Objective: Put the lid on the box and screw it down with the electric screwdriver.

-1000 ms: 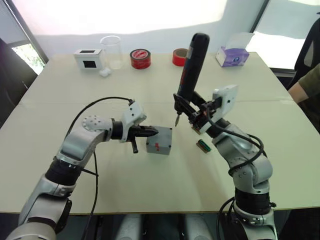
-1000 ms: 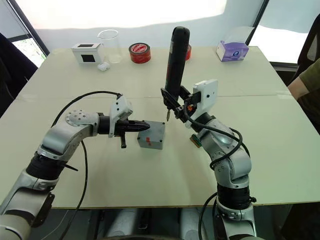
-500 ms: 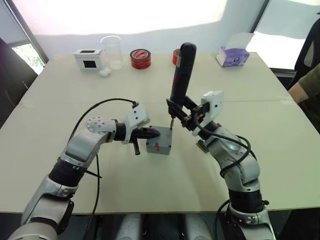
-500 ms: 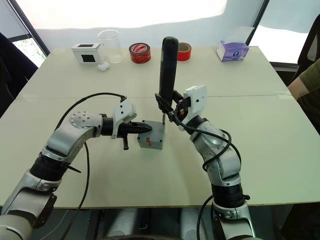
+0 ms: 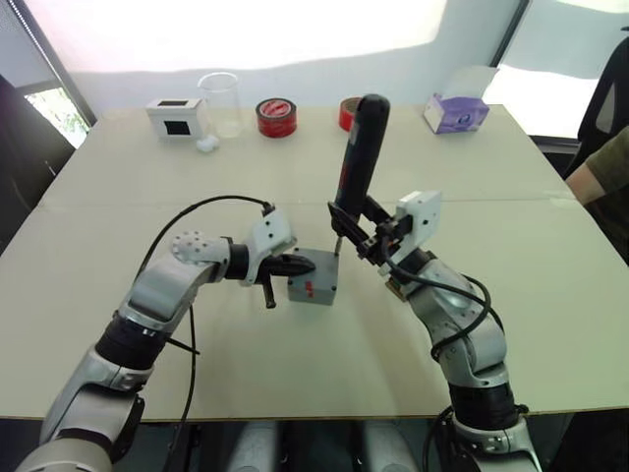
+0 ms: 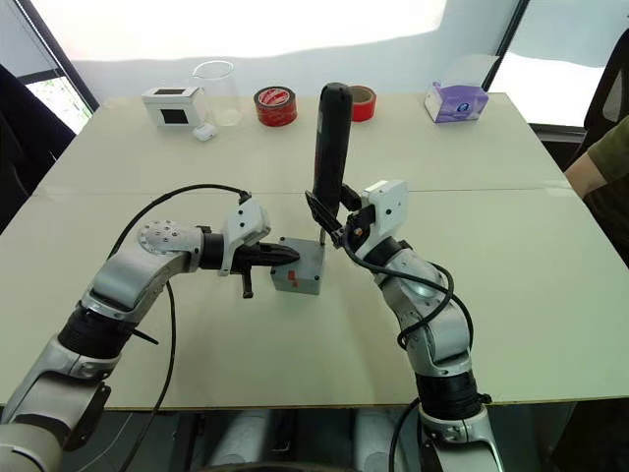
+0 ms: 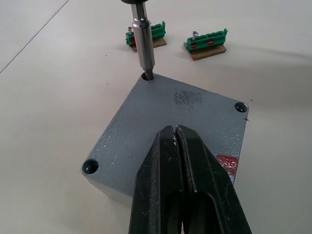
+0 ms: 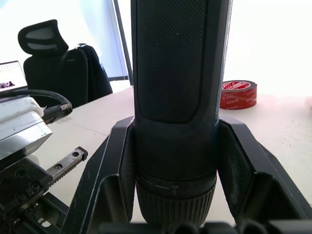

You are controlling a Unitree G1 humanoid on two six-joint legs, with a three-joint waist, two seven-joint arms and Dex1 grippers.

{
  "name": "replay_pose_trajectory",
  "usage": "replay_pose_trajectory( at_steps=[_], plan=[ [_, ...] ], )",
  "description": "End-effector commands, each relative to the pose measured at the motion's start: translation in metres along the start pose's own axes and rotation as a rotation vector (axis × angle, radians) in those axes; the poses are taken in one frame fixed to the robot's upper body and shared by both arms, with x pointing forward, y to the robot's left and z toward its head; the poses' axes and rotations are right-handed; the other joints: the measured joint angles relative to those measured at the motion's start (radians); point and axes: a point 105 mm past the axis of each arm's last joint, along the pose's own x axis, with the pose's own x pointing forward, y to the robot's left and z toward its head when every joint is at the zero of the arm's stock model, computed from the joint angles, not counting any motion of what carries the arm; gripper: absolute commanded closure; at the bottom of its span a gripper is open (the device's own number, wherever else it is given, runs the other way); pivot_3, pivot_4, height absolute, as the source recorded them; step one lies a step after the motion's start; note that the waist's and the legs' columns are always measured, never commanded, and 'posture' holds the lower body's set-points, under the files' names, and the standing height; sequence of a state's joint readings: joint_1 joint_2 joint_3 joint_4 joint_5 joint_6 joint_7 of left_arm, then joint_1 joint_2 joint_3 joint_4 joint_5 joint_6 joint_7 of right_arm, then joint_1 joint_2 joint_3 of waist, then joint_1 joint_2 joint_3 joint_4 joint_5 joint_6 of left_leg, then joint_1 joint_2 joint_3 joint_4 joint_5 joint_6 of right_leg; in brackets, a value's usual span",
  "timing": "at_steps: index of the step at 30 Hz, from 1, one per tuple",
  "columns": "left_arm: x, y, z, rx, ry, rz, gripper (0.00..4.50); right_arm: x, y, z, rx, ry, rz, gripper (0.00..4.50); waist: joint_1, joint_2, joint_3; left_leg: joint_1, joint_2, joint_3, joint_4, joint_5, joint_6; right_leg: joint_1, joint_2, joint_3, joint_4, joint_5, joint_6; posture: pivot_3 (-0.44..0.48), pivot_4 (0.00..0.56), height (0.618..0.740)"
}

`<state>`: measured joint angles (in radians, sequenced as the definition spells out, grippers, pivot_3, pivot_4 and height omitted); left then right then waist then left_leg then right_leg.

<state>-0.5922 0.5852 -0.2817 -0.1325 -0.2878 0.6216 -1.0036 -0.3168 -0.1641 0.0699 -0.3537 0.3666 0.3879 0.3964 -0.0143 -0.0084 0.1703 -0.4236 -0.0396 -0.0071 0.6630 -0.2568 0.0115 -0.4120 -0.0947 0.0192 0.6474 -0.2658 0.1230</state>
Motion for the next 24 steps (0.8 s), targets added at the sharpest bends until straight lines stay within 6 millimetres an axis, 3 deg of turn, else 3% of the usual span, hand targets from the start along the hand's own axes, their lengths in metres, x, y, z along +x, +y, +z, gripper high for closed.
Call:
replay_pose_trajectory(
  at_steps=[1, 24],
  plan=[
    [-0.001, -0.006, 0.002, 0.02, 0.005, -0.024, 4.5, -0.004, 0.013, -0.035, 0.05, 0.164, 0.04, 2.78, 0.0, 0.0, 0.0, 0.002, 0.0, 0.0, 0.0, 0.0, 0.0, 0.002, 0.0, 0.0, 0.0, 0.0, 0.0, 0.0, 0.15, 0.74],
    [0.0, -0.007, -0.009, -0.003, 0.027, 0.003, 4.5, -0.011, 0.004, -0.059, 0.079, 0.208, 0.0, 2.78, 0.0, -0.004, -0.009, 0.016, 0.0, -0.001, -0.005, -0.001, 0.001, 0.015, -0.001, 0.0, -0.002, -0.003, -0.002, 0.0, 0.15, 0.74]
  ],
)
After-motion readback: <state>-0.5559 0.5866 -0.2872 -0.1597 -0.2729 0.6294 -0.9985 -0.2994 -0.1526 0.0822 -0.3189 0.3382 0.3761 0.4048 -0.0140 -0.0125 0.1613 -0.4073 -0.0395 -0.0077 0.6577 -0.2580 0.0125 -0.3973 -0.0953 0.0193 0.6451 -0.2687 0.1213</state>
